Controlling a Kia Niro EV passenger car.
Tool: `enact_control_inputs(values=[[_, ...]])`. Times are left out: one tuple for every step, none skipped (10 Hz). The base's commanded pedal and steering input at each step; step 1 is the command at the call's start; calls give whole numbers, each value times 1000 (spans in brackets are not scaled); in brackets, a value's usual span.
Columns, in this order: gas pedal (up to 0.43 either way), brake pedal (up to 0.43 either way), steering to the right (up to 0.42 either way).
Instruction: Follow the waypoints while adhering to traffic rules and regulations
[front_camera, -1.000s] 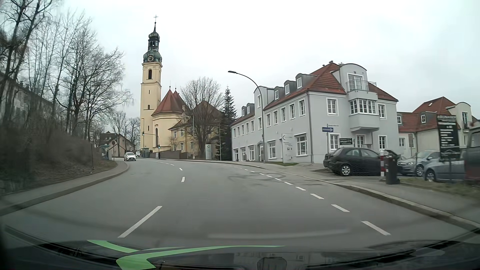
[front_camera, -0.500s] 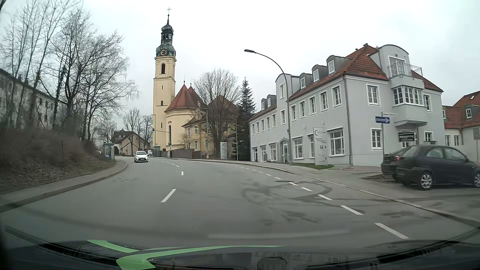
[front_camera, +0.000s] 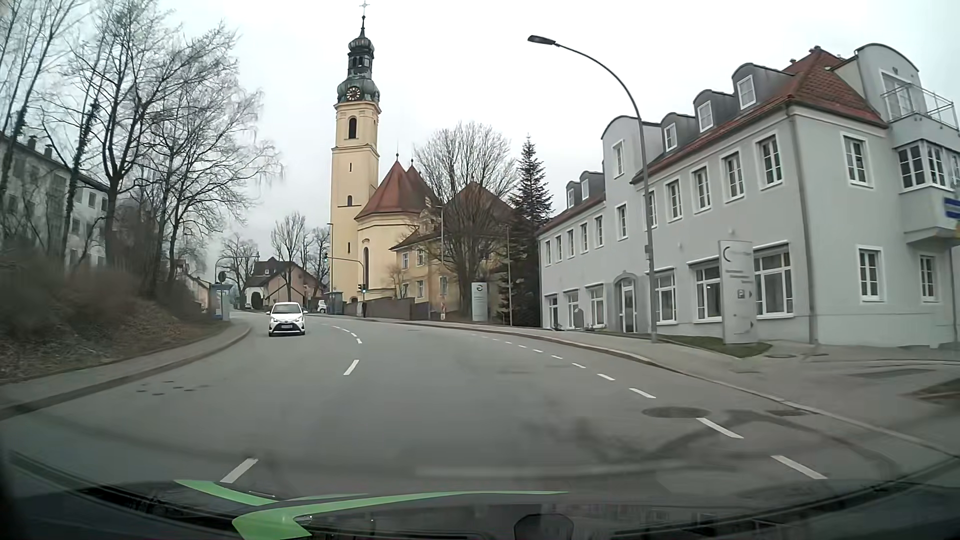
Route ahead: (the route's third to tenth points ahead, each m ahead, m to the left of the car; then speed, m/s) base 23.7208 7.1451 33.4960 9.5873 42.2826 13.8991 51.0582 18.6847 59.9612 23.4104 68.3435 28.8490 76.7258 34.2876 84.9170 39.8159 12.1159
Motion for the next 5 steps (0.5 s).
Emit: enact_control_inputs(values=[[177,0,-47],[177,0,-49],[177,0,-53],[177,0,-57],[177,0,-57]])
